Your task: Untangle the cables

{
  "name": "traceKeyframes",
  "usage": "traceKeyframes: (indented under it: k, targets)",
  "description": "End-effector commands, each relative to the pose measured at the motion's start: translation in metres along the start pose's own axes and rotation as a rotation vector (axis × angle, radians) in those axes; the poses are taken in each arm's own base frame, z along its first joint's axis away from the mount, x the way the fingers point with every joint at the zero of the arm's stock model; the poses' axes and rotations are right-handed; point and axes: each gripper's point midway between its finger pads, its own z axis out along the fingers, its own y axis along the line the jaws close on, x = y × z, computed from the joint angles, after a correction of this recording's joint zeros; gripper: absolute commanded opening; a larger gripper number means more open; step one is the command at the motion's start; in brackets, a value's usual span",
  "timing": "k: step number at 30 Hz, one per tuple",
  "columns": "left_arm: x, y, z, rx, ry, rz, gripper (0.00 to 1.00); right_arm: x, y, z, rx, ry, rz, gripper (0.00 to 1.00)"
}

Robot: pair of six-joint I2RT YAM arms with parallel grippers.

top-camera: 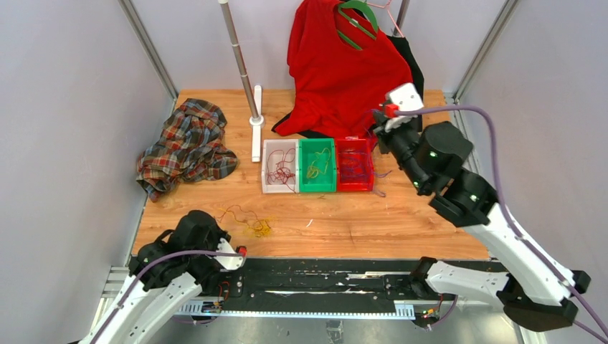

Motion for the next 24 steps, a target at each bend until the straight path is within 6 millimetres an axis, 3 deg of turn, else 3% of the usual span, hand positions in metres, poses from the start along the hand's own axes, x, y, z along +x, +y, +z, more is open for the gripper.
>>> traceKeyframes:
  k: [1,5,8,12,24]
  targets:
    - [-0.017,0.070,-0.032,-0.276,-0.147,-0.157,0.01,0.014,-0.005,0.035,0.075,0.007,-0.067,0.01]
    - [-0.027,0.121,-0.065,-0.457,-0.287,-0.374,0.01,0.025,-0.012,0.063,0.120,0.013,-0.090,0.01]
    - [-0.041,0.143,-0.090,-0.524,-0.437,-0.517,0.01,0.036,-0.014,0.082,0.134,0.025,-0.099,0.01]
    - [-0.062,0.149,-0.108,-0.514,-0.592,-0.564,0.01,0.053,-0.015,0.102,0.139,0.030,-0.120,0.01]
    - [-0.068,0.164,-0.120,-0.511,-0.660,-0.669,0.01,0.125,-0.031,0.140,0.196,0.163,-0.195,0.01]
